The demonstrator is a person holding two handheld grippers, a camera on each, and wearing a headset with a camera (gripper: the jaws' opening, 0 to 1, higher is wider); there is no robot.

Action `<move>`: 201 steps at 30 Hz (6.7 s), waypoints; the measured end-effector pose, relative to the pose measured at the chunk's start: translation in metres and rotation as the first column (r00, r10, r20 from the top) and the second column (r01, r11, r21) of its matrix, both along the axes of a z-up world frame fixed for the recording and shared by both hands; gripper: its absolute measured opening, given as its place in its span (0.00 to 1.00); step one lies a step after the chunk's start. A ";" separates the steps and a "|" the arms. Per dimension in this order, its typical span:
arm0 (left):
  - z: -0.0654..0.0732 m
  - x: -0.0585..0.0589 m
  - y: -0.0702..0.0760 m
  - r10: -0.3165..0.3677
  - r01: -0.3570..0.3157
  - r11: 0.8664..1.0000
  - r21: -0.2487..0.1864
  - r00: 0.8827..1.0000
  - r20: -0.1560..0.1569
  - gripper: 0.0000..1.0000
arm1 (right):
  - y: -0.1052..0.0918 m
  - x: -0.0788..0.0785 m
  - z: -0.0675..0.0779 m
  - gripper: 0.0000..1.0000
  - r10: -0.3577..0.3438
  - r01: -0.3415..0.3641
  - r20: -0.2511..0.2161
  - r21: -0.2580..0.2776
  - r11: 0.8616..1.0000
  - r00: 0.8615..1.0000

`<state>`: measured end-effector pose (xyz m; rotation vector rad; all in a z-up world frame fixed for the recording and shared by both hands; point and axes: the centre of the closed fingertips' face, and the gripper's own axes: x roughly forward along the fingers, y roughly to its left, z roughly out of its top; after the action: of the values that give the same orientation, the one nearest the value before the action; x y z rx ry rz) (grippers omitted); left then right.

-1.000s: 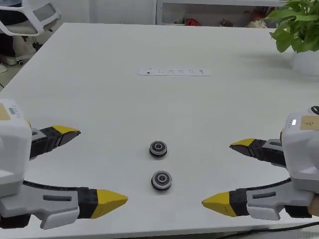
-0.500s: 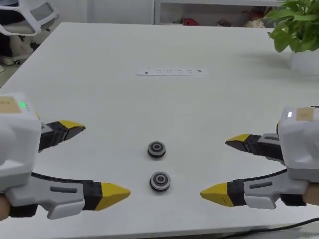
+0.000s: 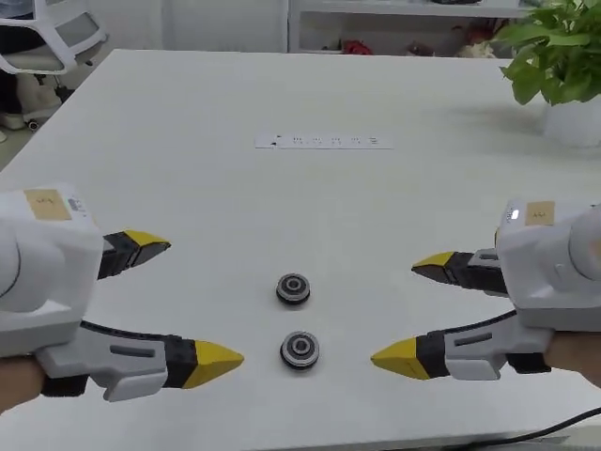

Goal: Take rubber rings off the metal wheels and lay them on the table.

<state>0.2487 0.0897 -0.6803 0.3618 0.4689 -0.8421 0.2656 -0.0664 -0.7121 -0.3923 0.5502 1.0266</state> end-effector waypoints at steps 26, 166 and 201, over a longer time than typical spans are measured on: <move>-0.007 0.019 -0.019 -0.053 0.053 0.999 0.000 0.999 -0.001 0.78 | 0.018 0.015 -0.004 0.65 0.042 -0.040 -0.051 0.055 0.998 0.998; -0.114 0.021 -0.091 -0.362 0.375 0.927 0.029 0.910 -0.200 0.14 | 0.072 0.005 -0.097 0.39 0.275 -0.267 -0.173 0.067 0.961 0.946; -0.114 0.020 -0.091 -0.368 0.381 0.923 0.049 0.915 -0.166 0.14 | 0.072 0.000 -0.096 0.21 0.332 -0.331 -0.142 0.032 0.943 0.933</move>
<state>0.2691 -0.0013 -0.7943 0.4725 0.5888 -1.2343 0.2655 0.0056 -0.8079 -0.4143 0.6237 1.3914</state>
